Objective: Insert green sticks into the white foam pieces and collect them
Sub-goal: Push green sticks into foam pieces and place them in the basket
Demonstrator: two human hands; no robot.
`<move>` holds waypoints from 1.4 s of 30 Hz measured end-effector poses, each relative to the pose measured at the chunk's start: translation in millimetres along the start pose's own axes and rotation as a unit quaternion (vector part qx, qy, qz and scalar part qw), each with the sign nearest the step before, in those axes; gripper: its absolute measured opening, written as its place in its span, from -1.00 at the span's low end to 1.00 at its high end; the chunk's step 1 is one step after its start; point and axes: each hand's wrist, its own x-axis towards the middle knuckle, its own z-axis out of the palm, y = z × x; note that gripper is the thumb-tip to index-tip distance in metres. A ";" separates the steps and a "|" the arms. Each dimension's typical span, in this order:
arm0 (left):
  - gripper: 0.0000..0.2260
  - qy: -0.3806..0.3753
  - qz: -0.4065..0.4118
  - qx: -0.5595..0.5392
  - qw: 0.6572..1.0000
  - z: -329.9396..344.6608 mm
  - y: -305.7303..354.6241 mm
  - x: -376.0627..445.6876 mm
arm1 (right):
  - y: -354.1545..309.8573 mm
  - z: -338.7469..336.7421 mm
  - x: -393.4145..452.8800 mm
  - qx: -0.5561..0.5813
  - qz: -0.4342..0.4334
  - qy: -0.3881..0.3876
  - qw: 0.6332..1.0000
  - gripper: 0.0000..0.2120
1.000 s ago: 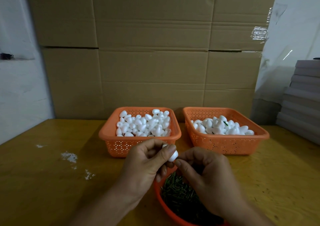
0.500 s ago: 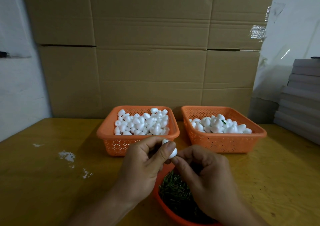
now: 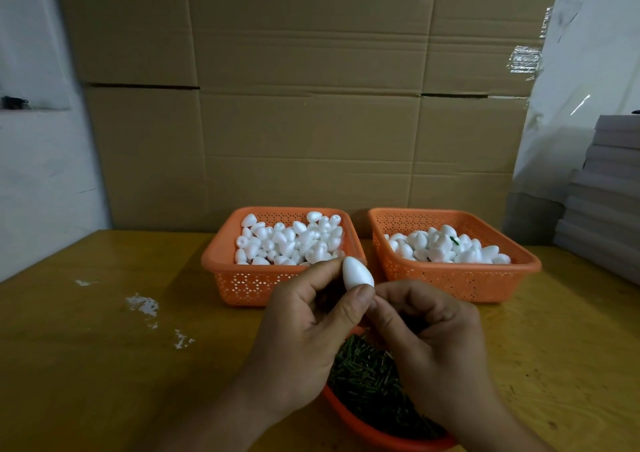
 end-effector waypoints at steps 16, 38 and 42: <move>-0.82 -0.023 -0.039 -0.020 0.999 -5.8 -3.4 1.8 | -9.0 2.3 1.1 0.055 0.046 -0.024 0.997 -0.89; -0.87 0.032 -0.082 0.079 0.993 -3.3 -25.1 -5.1 | 65.2 -76.9 92.4 -0.199 0.176 0.157 0.951 -0.89; -0.89 0.033 -0.084 0.077 0.993 -3.2 -26.0 -4.5 | 94.8 -108.1 112.2 -0.324 0.226 0.181 0.901 -0.91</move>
